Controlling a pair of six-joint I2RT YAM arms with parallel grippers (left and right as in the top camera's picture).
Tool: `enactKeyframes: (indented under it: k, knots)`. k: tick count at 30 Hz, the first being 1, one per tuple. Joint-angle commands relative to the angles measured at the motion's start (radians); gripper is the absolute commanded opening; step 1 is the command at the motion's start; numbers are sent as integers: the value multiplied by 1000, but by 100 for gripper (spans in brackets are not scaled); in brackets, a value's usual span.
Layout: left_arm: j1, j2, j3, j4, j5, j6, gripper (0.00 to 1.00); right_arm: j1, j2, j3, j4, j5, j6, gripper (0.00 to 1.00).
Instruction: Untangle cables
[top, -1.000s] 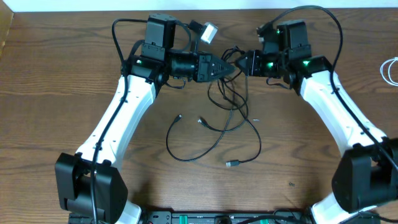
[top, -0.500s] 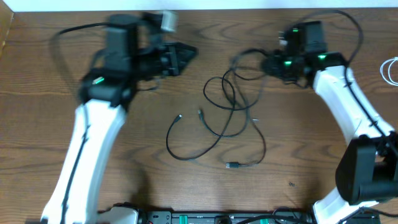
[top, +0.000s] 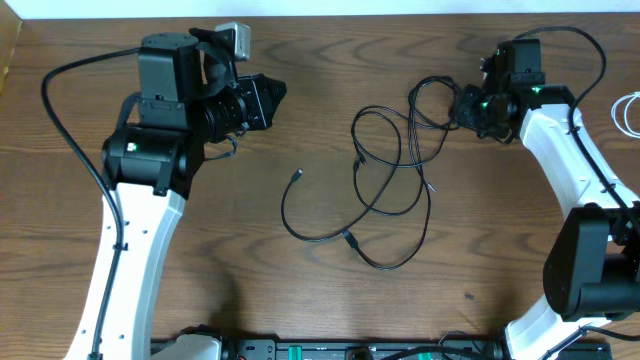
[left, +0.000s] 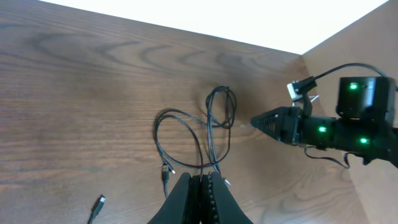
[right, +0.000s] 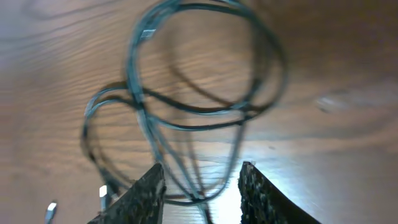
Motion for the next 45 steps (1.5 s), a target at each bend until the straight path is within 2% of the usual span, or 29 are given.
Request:
enactKeyframes:
  k: [1, 4, 7, 10, 20, 26, 29, 33, 41, 44, 45]
  knots:
    - [-12, 41, 2, 2, -21, 17, 7, 10, -11, -3, 12, -165, -102, 36]
    - [-32, 87, 2, 8, -21, 17, 7, 10, -23, -3, 25, -164, -103, 39]
    - [-48, 132, 2, 16, -21, 17, 8, 13, -23, -3, 70, -172, -134, 50]
    - [-50, 163, 2, 25, -21, 17, 7, 27, 5, -4, 109, -163, -227, 58]
    - [-49, 170, 1, 27, -25, 18, 7, 34, 159, -4, 116, -194, -523, 61]
    - [-50, 170, 1, 27, -25, 18, 8, 34, 209, -4, 131, -189, -608, 56]
    - [-50, 170, 1, 27, -25, 17, 7, 34, 243, -4, 145, -186, -657, 50]
    - [-50, 170, 1, 26, -25, 17, 7, 32, 280, -4, 147, -148, -692, 35]
    - [-50, 170, 1, 28, -25, 17, 7, 29, 289, -3, 174, -141, -688, 11]
    - [-50, 170, 1, 27, -25, 17, 8, 29, 289, -3, 192, -141, -688, 14]
    - [-50, 170, 1, 27, -25, 17, 7, 29, 289, -3, 199, -140, -689, 24]
